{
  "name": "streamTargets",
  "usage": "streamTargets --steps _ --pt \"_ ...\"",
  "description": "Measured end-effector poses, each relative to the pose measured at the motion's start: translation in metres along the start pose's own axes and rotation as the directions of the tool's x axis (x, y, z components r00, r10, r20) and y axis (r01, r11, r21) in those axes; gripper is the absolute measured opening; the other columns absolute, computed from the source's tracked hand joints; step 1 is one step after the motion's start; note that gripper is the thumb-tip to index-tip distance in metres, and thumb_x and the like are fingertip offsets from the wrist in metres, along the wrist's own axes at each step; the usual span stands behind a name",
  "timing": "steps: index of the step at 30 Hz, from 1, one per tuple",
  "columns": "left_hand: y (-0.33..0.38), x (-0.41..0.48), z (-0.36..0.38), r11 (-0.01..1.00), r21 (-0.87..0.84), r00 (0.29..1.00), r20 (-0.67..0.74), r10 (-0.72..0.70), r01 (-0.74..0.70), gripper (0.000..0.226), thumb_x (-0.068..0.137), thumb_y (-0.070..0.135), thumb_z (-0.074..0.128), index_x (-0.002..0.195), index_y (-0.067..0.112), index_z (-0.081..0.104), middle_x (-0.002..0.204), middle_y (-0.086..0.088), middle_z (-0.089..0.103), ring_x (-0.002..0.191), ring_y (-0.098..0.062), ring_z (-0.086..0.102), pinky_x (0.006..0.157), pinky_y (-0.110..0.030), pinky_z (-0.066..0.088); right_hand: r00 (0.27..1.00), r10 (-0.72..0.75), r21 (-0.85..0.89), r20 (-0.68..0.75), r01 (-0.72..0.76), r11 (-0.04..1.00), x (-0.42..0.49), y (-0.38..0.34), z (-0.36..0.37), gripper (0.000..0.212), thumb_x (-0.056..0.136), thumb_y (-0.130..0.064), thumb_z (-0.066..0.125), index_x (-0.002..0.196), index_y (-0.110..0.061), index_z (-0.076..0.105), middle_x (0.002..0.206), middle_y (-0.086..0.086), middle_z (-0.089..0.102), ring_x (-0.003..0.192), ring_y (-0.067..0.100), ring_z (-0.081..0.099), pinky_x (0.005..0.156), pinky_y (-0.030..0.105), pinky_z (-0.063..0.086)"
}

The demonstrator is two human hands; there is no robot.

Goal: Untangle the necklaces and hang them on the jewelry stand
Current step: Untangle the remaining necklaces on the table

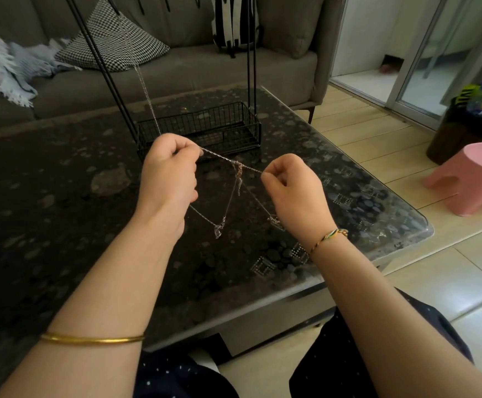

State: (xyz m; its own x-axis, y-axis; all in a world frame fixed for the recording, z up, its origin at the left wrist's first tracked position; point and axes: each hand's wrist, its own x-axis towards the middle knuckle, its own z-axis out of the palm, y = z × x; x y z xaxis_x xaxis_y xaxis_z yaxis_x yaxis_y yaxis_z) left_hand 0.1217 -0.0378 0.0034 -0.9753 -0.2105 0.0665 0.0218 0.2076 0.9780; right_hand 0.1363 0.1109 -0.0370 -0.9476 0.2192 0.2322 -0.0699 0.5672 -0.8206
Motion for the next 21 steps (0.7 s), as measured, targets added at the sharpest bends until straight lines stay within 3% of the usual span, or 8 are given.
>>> streamTargets --steps 3,8,11,13,16,21 --pt "0.000 0.000 0.000 1.000 0.023 1.000 -0.013 0.018 -0.018 0.012 0.098 0.015 0.045 0.094 0.014 0.056 0.066 0.002 0.045 0.049 -0.007 0.035 0.040 -0.019 0.030 0.999 -0.020 0.006 -0.032 0.020 1.000 0.000 -0.002 0.000 0.008 0.093 -0.022 0.054 0.086 -0.021 0.057 0.069 -0.012 0.051 0.064 0.004 0.047 0.063 0.027 0.044" --pt "0.001 -0.002 0.001 0.999 0.040 1.000 -0.007 0.024 -0.024 0.017 0.097 0.013 0.043 0.085 0.019 0.053 0.071 0.002 0.057 0.055 -0.009 0.046 0.045 -0.019 0.035 0.990 0.141 0.382 -0.006 -0.128 0.915 -0.002 -0.009 -0.006 0.013 0.091 -0.013 0.052 0.082 -0.012 0.060 0.071 -0.001 0.058 0.050 0.003 0.044 0.049 0.019 0.035" --pt "0.005 -0.005 0.004 0.993 -0.100 0.995 0.089 -0.054 0.063 0.018 0.096 0.009 0.038 0.087 0.017 0.051 0.087 -0.003 0.072 0.074 -0.013 0.069 0.048 -0.019 0.045 0.983 0.162 0.534 0.081 -0.180 0.826 -0.003 -0.014 -0.009 0.019 0.093 -0.010 0.043 0.078 -0.013 0.053 0.086 0.004 0.071 0.049 0.008 0.046 0.044 0.021 0.036" --pt "0.007 -0.006 0.007 0.954 -0.255 0.979 0.172 -0.113 0.155 0.016 0.095 0.007 0.034 0.087 0.013 0.047 0.091 -0.011 0.074 0.080 -0.018 0.073 0.047 -0.020 0.048 0.977 0.152 0.591 0.149 -0.211 0.778 -0.004 -0.017 -0.010 0.018 0.097 -0.010 0.038 0.082 -0.014 0.047 0.083 0.007 0.073 0.047 0.011 0.045 0.039 0.019 0.034" --pt "0.009 -0.008 0.009 0.902 -0.350 0.959 0.217 -0.184 0.252 0.014 0.095 0.006 0.031 0.089 0.011 0.043 0.080 -0.014 0.071 0.072 -0.023 0.074 0.041 -0.020 0.047 0.978 0.132 0.597 0.160 -0.203 0.777 -0.005 -0.018 -0.009 0.017 0.100 -0.013 0.036 0.085 -0.014 0.044 0.072 0.006 0.071 0.046 0.012 0.041 0.036 0.017 0.031" --pt "0.010 -0.012 0.012 0.913 -0.279 0.945 0.219 -0.242 0.298 0.013 0.096 0.007 0.035 0.092 0.010 0.047 0.078 -0.009 0.059 0.052 -0.015 0.067 0.039 -0.018 0.043 0.980 0.092 0.583 0.175 -0.178 0.793 -0.007 -0.019 -0.009 0.015 0.101 -0.017 0.039 0.089 -0.013 0.045 0.064 0.004 0.068 0.043 0.011 0.037 0.036 0.015 0.028"
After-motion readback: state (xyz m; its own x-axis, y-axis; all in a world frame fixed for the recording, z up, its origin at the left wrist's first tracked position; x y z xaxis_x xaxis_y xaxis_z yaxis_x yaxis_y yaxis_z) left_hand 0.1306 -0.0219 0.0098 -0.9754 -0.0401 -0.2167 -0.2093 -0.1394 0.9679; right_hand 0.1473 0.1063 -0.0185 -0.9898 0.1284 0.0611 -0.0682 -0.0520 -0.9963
